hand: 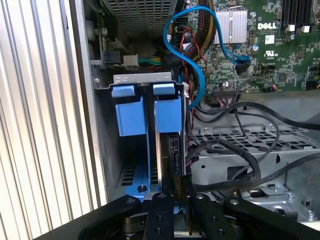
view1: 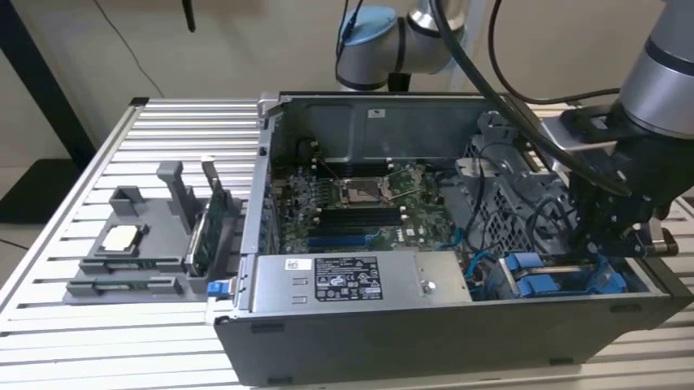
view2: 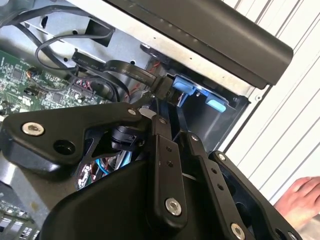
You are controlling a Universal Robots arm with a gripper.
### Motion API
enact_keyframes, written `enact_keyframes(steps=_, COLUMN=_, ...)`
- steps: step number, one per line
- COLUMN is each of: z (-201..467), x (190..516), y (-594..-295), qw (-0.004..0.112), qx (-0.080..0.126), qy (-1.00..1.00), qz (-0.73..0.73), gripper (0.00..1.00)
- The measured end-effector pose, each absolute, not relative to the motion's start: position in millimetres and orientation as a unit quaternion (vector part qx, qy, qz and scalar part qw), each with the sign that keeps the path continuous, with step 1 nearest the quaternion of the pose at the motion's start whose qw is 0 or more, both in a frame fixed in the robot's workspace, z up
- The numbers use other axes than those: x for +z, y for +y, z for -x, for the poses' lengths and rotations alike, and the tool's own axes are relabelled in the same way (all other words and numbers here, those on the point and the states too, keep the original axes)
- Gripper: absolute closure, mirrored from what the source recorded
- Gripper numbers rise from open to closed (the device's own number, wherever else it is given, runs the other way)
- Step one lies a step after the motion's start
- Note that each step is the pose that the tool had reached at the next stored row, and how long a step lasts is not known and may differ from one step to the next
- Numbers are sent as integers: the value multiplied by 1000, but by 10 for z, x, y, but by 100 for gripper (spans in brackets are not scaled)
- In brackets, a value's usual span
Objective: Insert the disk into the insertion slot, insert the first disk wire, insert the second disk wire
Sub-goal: 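Insert the first disk wire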
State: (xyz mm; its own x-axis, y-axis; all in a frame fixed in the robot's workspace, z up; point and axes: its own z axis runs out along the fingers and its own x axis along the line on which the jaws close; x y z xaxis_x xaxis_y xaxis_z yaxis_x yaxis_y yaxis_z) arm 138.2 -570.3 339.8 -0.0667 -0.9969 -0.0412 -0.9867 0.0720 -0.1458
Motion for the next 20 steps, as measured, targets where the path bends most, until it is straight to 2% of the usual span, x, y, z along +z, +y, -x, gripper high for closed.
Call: enact_keyframes(steps=20, z=-1382, x=3372, y=-5680, qw=65, qx=-39, qy=729, qz=681, gripper=81)
